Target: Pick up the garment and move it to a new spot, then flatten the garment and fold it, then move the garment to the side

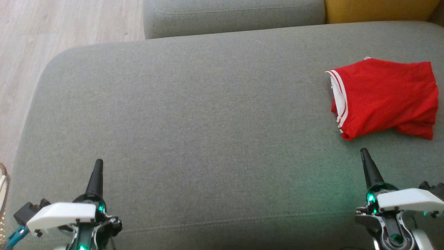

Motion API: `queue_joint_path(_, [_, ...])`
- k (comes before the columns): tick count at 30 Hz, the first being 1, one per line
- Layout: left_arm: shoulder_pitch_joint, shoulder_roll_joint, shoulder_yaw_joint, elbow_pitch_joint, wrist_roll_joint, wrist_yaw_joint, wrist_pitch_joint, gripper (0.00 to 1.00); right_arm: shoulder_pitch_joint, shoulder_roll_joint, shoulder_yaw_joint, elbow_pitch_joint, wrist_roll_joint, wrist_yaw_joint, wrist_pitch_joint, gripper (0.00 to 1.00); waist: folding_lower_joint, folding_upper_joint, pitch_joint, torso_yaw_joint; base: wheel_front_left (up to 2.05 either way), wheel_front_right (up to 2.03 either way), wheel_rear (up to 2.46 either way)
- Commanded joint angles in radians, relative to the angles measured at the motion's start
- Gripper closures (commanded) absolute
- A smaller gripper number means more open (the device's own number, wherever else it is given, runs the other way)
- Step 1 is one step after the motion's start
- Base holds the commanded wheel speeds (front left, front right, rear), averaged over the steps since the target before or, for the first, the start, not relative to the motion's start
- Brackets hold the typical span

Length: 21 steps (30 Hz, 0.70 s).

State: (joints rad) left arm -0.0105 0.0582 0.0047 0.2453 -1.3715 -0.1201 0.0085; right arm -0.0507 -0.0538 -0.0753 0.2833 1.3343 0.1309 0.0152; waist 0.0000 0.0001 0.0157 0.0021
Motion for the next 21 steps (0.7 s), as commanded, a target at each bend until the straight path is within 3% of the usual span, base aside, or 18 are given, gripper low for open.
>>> queue_joint_path(1, [-0.064, 0.017, 0.035, -0.027, -0.031, -0.009, 0.009, 1.0, -0.051, -0.014, 0.009, -0.038, 0.036, 0.0, 0.012, 1.0, 0.0, -0.0001, -0.001, 0.0, 0.0, 0.0, 0.0])
queue_joint_path(21, [-0.089, 0.016, 0.069, -0.006, -0.225, -0.01, 0.067, 1.0, -0.054, -0.013, -0.012, -0.04, 0.25, 0.0, 0.069, 1.0, 0.0, -0.0001, -0.011, -0.002, 0.0, 0.0, 0.0])
